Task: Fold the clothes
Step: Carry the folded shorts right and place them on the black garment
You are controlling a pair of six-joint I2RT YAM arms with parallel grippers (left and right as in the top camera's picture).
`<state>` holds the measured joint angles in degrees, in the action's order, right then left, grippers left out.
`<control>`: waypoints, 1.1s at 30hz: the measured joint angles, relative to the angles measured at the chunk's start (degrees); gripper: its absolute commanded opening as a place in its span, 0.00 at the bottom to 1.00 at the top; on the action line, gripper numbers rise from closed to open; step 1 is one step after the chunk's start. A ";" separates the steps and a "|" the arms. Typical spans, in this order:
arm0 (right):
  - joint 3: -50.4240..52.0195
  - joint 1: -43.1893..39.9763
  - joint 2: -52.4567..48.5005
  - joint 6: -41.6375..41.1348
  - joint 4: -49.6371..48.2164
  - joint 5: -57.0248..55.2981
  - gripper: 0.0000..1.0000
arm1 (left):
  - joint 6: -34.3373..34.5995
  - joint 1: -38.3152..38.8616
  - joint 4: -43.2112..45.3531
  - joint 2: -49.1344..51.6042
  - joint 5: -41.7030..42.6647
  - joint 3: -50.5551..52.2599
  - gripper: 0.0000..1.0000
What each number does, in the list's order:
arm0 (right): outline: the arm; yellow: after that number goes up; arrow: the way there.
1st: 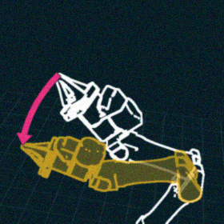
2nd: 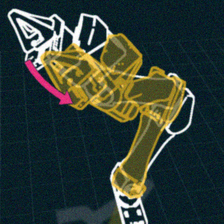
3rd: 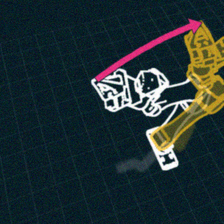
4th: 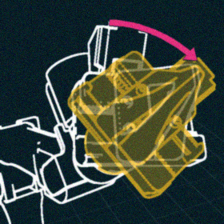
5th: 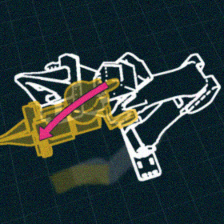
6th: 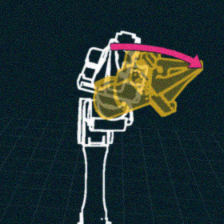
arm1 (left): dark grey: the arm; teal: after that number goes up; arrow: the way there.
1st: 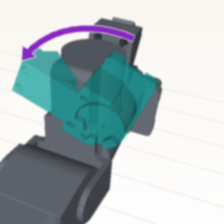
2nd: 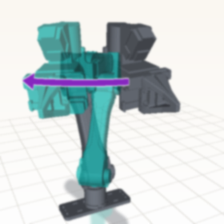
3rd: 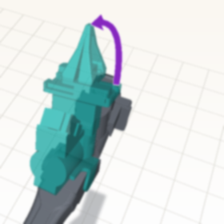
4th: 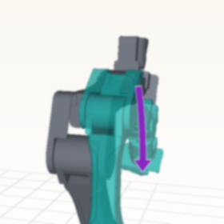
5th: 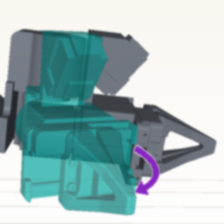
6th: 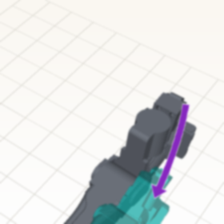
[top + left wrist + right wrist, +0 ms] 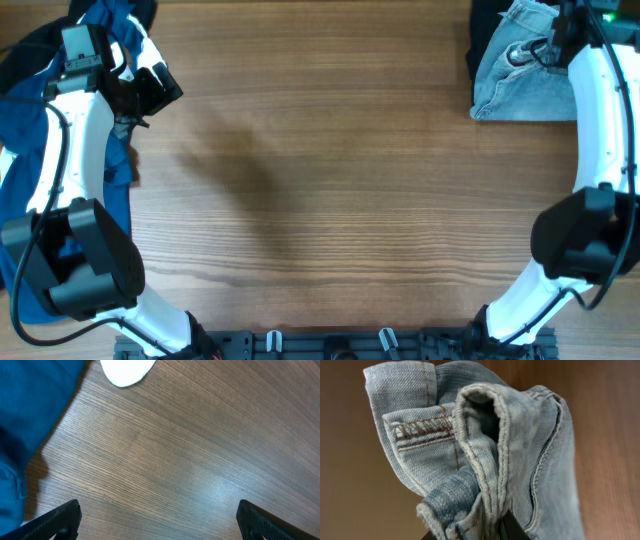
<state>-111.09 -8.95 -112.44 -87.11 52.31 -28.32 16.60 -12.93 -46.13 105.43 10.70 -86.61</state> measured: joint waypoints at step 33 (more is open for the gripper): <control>11.89 -1.18 -18.18 77.15 -29.77 21.09 0.96 | 0.00 0.00 0.24 0.07 -0.22 0.04 1.00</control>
<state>-99.20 -10.13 -130.63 -9.96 22.55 -7.22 16.60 -12.93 -45.89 105.49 10.48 -86.56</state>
